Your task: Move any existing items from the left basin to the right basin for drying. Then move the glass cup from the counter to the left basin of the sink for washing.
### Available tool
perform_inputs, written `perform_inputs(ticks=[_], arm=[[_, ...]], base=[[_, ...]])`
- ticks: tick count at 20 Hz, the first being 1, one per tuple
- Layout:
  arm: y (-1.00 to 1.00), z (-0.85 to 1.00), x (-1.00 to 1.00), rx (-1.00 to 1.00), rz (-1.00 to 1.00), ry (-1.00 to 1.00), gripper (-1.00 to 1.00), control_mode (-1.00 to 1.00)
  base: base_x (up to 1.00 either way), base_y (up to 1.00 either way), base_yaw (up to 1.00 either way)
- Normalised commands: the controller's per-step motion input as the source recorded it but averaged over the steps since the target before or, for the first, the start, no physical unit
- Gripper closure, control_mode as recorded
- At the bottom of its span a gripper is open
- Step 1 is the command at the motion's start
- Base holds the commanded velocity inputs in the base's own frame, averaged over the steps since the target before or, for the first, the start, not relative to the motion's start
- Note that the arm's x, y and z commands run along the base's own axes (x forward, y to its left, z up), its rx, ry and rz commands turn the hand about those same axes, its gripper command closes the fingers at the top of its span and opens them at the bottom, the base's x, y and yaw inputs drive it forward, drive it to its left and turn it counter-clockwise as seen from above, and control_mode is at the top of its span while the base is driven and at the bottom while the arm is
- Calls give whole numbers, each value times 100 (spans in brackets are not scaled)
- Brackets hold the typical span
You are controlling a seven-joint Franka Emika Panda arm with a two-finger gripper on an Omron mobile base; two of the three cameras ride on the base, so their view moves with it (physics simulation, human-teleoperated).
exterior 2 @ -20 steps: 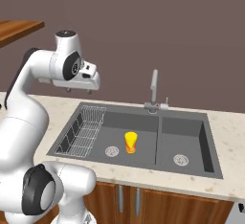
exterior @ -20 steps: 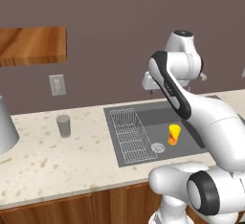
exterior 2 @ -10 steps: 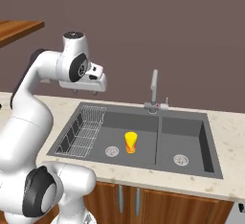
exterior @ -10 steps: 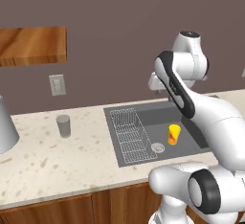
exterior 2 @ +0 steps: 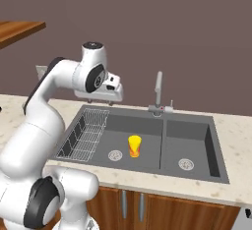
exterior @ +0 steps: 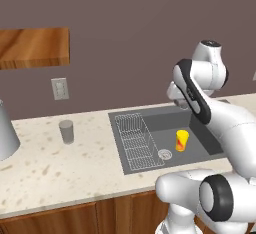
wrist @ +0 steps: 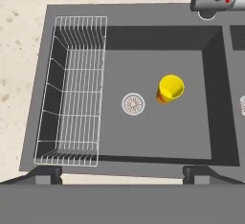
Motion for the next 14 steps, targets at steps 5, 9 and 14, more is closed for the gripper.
perform_inputs(ticks=[5,9,14], arm=[[-37,-35,0,0,0,0,-100,-100],[-24,-39,1,0,0,0,-100,-100],[-8,-36,9,0,0,3,-100,-100]], base=[[0,0,0],[0,0,0],[0,0,0]])
